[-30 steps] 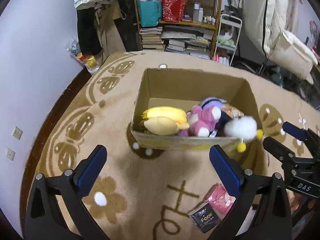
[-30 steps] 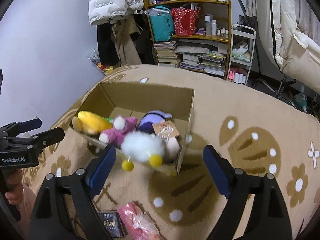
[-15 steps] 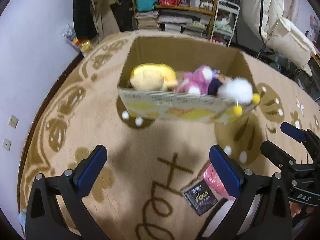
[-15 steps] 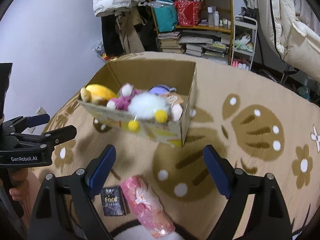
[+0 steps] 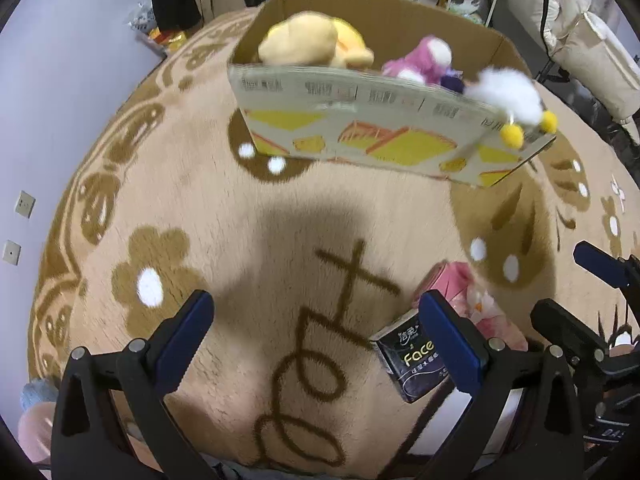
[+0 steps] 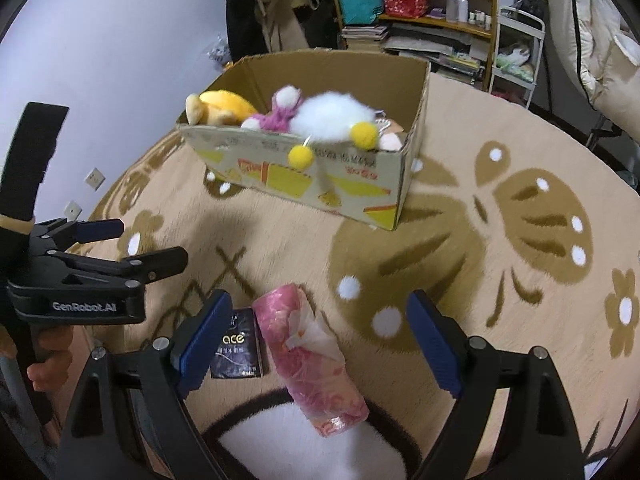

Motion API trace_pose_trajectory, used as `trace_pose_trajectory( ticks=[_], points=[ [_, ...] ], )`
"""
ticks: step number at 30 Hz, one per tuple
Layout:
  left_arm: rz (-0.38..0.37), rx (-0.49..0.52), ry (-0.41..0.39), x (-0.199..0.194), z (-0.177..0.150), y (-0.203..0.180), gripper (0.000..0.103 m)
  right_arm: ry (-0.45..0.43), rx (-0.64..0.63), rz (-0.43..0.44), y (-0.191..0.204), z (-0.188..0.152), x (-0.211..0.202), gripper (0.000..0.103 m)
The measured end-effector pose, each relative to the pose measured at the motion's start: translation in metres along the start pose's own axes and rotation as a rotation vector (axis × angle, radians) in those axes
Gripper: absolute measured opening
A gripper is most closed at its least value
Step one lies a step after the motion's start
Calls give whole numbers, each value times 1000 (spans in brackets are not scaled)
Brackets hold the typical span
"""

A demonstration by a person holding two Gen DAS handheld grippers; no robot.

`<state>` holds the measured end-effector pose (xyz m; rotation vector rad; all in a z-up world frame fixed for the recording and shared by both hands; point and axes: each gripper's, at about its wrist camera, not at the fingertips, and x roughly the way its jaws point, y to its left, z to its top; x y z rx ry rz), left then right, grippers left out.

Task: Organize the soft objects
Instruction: 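Move both tools back toward the black tissue pack and pink wrapped roll, then grasp black Face tissue pack with left gripper while right gripper grasps pink wrapped roll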

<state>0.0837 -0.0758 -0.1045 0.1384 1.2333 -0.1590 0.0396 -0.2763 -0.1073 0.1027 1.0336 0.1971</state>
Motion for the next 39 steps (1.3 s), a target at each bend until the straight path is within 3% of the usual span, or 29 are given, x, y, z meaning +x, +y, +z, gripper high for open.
trace_pose_trajectory(
  ticks=[11, 18, 23, 29, 39],
  points=[
    [-106, -43, 113, 23, -5, 1, 101, 119, -5, 25, -1, -9, 23, 93],
    [-113, -47, 183, 40, -6, -5, 101, 179, 21, 30, -8, -14, 35, 93],
    [-113, -49, 191, 49, -6, -9, 101, 225, 22, 38, -10, -17, 46, 92],
    [-115, -27, 223, 67, -5, -18, 101, 301, 19, 37, -8, -25, 62, 86],
    [-144, -7, 279, 85, -4, -32, 101, 338, -3, 27, -3, -28, 71, 86]
  ],
)
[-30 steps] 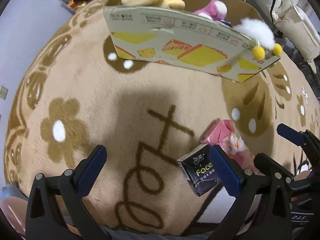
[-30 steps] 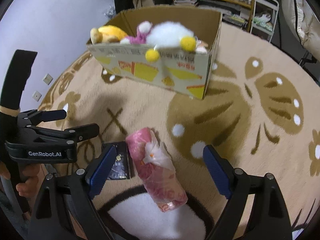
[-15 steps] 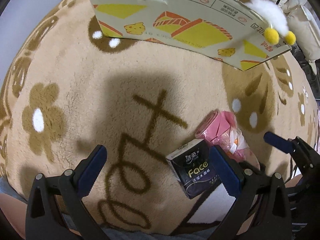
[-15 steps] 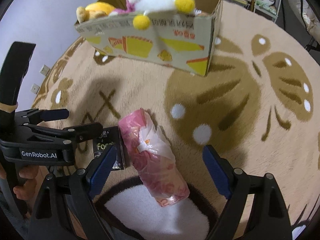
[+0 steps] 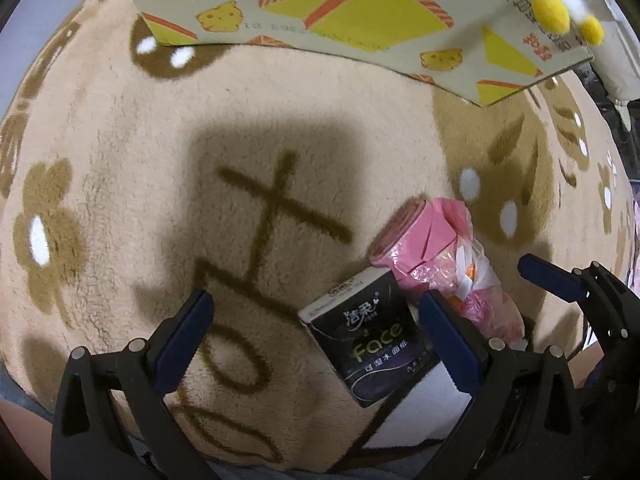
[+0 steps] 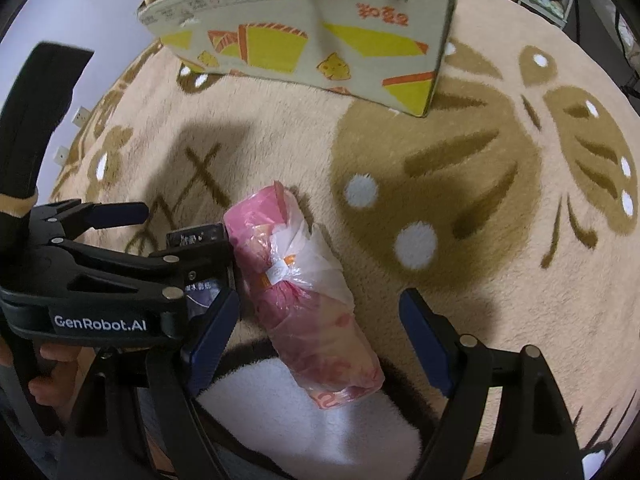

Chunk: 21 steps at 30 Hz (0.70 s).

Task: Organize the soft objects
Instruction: 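Grasp black Face tissue pack with left gripper while right gripper grasps pink wrapped roll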

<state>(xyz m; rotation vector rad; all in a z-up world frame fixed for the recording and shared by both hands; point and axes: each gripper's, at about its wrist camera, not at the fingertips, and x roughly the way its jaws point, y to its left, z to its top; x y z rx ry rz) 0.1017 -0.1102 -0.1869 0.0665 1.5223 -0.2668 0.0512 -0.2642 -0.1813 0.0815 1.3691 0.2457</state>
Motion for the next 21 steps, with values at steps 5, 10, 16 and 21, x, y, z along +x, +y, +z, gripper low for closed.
trace_pose_trajectory(
  ticks=[5, 10, 16, 21],
  points=[
    [-6, -9, 9, 4, 0, 3, 101, 20, -12, -10, 3, 1, 4, 86],
    [-6, -3, 19, 8, -12, 9, 93, 39, 4, 5, 2, 0, 5, 86],
    [45, 15, 29, 13, -13, 2, 74, 59, -11, -6, 5, -2, 6, 86],
    [101, 50, 24, 15, -17, -4, 54, 72, -18, -12, 8, -5, 6, 86]
  ],
)
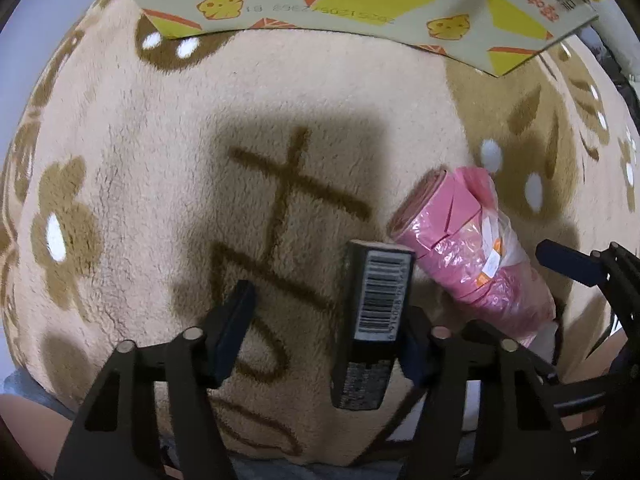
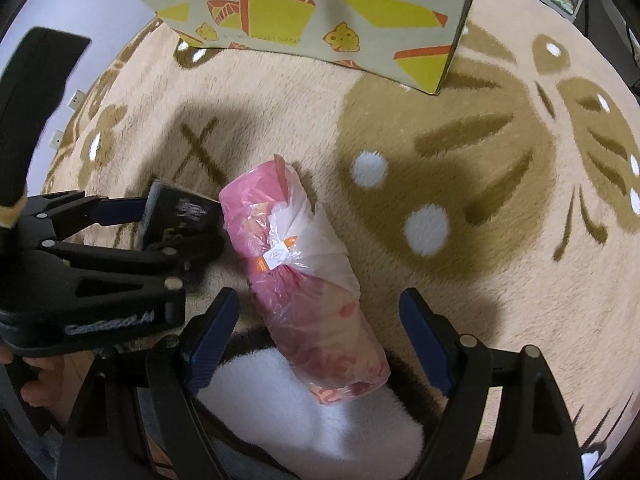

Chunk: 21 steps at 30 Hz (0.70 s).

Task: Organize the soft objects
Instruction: 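Grasp black Face tissue pack with left gripper while right gripper grasps pink wrapped roll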

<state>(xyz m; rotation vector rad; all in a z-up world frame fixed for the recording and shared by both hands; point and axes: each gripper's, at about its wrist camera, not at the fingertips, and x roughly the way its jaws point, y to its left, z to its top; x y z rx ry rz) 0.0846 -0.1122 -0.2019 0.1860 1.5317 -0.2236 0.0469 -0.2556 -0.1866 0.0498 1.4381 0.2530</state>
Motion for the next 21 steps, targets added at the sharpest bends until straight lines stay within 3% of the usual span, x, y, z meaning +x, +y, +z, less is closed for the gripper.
trace_pose_trajectory(
  ticks=[3, 5, 7, 17, 19, 21],
  points=[
    [9, 5, -10, -3, -2, -2, 36, 2, 9, 26, 0, 0, 1, 86],
    [18, 9, -21, -4, -4, -1, 29, 10, 18, 36, 0, 1, 3, 78],
    [-1, 0, -31, -6, -6, 3, 28, 18, 27, 45, -2, 2, 5, 71],
    [37, 20, -101, -25, -16, -2, 22, 21, 52, 55, -2, 9, 6, 69],
    [42, 8, -119, -30, -17, 2, 22, 8, 58, 68, -2, 10, 3, 54],
    [40, -1, -140, -33, -22, 5, 22, -5, 59, 89, 0, 11, 0, 49]
  ],
)
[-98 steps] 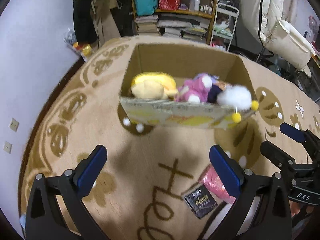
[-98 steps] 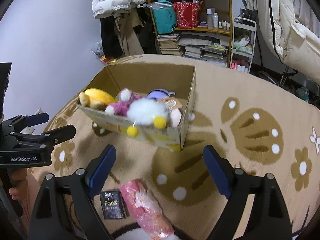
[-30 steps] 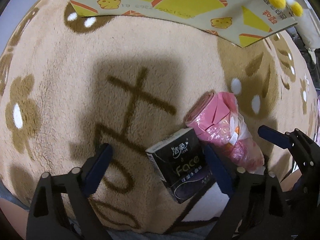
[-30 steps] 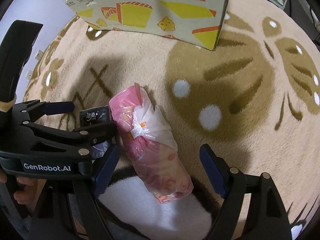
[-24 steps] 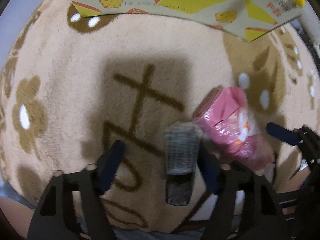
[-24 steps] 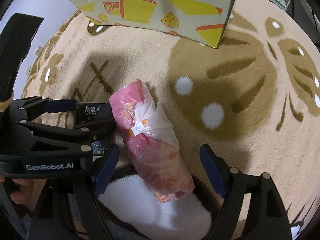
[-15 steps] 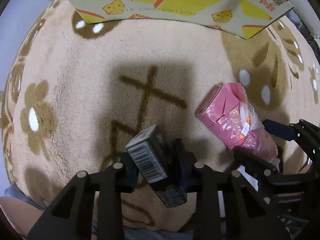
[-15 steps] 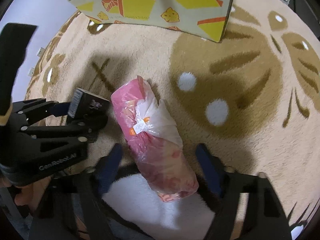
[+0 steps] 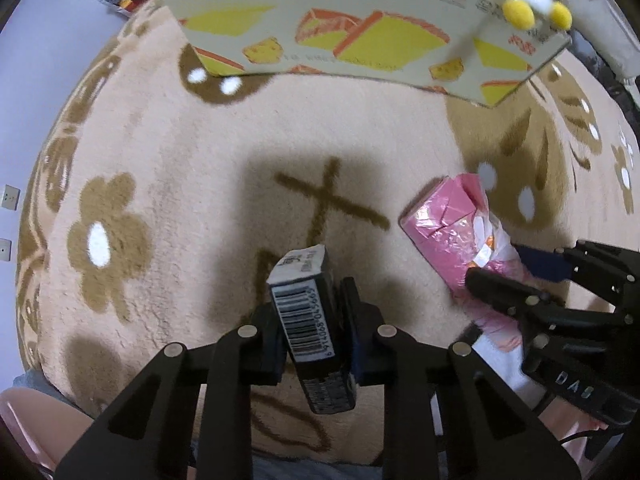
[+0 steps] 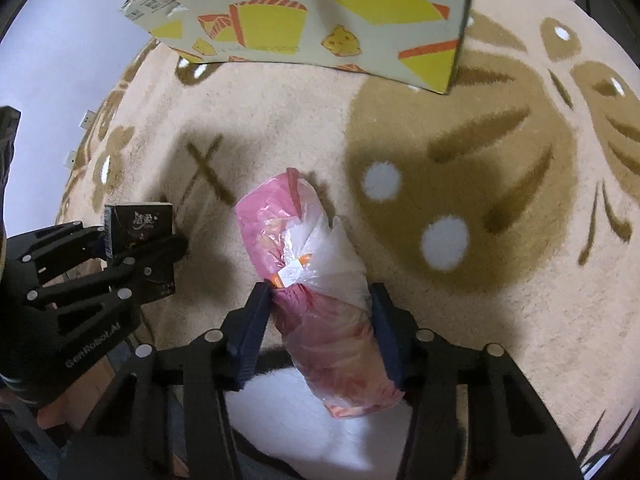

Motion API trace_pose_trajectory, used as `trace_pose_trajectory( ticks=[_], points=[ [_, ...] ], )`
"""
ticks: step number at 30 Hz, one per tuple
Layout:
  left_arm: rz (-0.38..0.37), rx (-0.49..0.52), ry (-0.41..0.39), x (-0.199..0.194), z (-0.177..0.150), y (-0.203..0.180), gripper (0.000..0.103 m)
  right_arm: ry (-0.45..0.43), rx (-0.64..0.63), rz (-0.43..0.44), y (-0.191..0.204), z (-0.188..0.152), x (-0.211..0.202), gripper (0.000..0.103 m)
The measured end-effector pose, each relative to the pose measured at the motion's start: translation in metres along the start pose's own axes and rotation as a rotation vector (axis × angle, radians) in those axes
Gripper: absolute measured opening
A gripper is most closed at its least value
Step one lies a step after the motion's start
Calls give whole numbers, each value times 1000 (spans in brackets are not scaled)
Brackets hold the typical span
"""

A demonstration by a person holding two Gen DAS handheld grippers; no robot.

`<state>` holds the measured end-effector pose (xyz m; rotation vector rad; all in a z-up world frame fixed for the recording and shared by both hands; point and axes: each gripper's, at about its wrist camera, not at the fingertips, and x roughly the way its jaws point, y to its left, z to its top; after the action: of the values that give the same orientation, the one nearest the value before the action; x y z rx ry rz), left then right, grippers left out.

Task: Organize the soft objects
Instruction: 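Grasp black Face tissue pack with left gripper while right gripper grasps pink wrapped roll, then carry tissue pack and pink roll into the box and open both grippers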

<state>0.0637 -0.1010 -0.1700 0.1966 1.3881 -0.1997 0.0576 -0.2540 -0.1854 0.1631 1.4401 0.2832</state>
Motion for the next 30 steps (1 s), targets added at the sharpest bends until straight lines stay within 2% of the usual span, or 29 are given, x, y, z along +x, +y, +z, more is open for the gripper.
trace_pose_trajectory(
  ticks=[4, 7, 12, 15, 25, 30],
  points=[
    [10, -11, -38, -15, 3, 5, 22, -35, -3, 29, 3, 0, -7, 27],
    [36, -7, -48, -24, 1, 5, 22, -96, 4, 45, 7, 2, -17, 17],
    [59, -5, -93, -43, 3, 9, 22, -255, -9, 42, 11, -2, -48, 15],
    [36, -11, -141, -58, 5, 11, 22, -363, -14, 8, 16, -4, -71, 15],
    [69, -42, -290, -103, 39, 35, 22, -523, -49, -29, 23, -18, -126, 15],
    [54, -62, -320, -121, 60, 45, 22, -595, -76, -48, 34, -9, -147, 15]
  ],
)
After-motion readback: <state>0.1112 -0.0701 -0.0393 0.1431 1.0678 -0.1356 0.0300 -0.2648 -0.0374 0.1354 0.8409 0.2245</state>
